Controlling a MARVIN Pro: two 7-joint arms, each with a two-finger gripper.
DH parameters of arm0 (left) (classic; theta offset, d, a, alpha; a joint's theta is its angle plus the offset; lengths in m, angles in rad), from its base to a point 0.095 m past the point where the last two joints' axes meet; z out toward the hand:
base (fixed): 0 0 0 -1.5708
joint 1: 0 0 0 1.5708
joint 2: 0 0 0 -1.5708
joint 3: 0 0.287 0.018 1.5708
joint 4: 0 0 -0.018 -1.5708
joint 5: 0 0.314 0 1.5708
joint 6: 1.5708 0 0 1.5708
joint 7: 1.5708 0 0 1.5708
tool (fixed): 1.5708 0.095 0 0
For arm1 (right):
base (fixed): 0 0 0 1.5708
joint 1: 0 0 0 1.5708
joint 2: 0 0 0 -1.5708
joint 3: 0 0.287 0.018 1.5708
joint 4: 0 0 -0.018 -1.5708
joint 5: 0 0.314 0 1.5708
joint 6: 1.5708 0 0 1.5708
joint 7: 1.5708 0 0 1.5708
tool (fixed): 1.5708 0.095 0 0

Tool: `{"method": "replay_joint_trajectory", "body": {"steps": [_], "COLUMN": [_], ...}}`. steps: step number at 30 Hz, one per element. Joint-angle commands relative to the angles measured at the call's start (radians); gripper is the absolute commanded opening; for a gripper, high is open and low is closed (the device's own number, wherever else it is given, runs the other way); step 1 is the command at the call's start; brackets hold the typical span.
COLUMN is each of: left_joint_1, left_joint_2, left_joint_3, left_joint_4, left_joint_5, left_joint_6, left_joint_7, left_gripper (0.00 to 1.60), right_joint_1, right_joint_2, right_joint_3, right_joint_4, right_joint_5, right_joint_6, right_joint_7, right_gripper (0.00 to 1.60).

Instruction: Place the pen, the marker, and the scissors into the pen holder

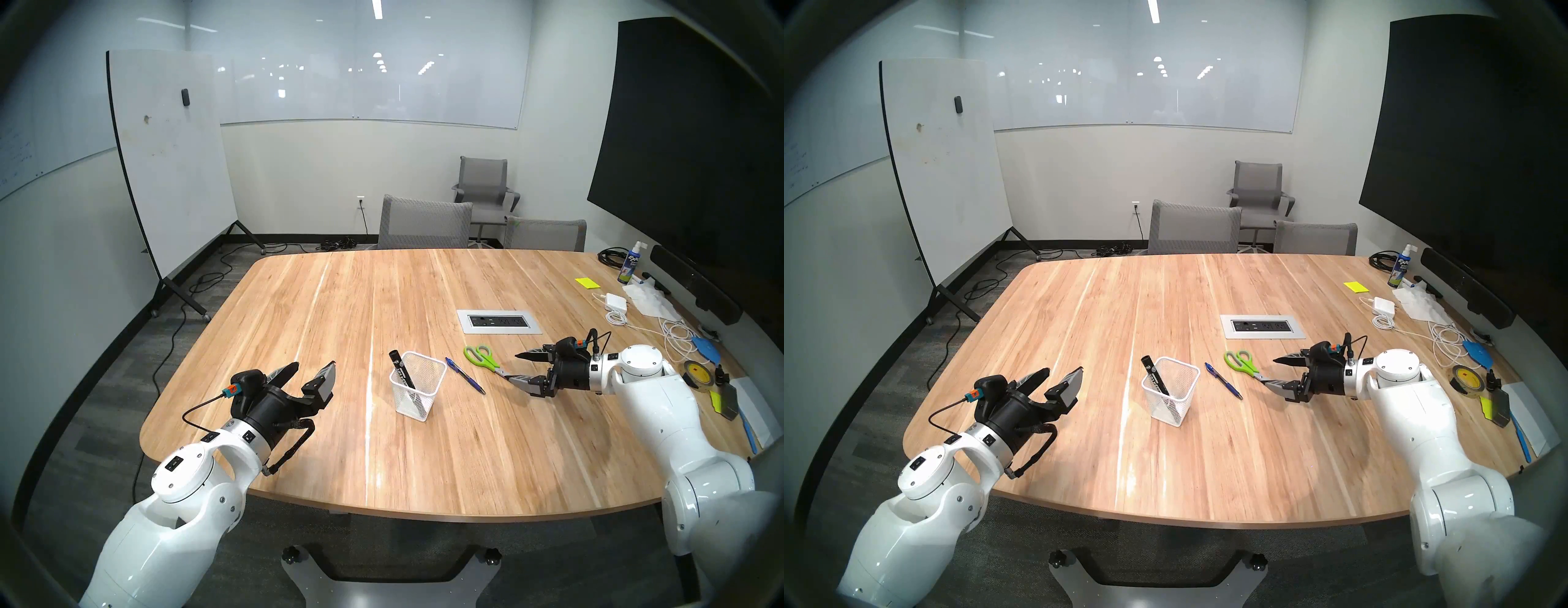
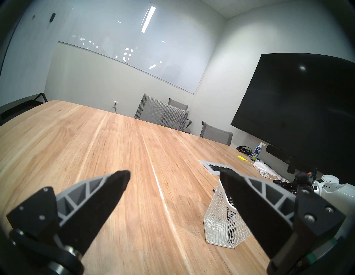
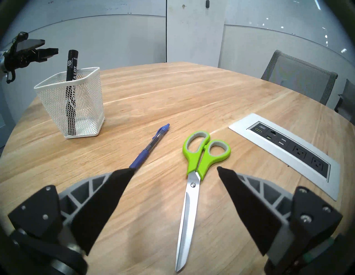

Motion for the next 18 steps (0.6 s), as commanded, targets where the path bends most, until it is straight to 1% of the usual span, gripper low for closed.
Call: {"method": "replay_joint_trajectory", "body": {"steps": [1,7,12,18], "left_joint_1": [0.001,0.001,0.001,0.001], "left_joint_2": [0.001,0.000,0.000,0.000], "left_joint_3": [-0.003,-0.004,-0.004,-0.004], "left_joint_4": [-0.023,-0.023,-0.023,-0.023], "left_joint_5": [-0.001,-0.001,-0.001,-0.001], "left_joint_6": [0.000,0.000,0.001,0.001], "left_joint_7": [0.000,0.000,0.000,0.000], "left_gripper": [1.60,1.60,1.60,1.60], "right_joint_1": [0.063,0.078,0.107,0.122], "right_joint_2": [0.004,0.000,-0.002,-0.012], "right_joint_3": [0.000,-0.016,-0.044,-0.056], "right_joint_4": [0.008,0.027,0.059,0.081], "right_joint_5": [0.000,-0.014,-0.037,-0.049], "right_joint_6": [-0.003,0.001,0.001,-0.006], "right_joint_7": [0.016,0.033,0.056,0.066], "right_gripper": [1.60,1.60,1.60,1.60]}}
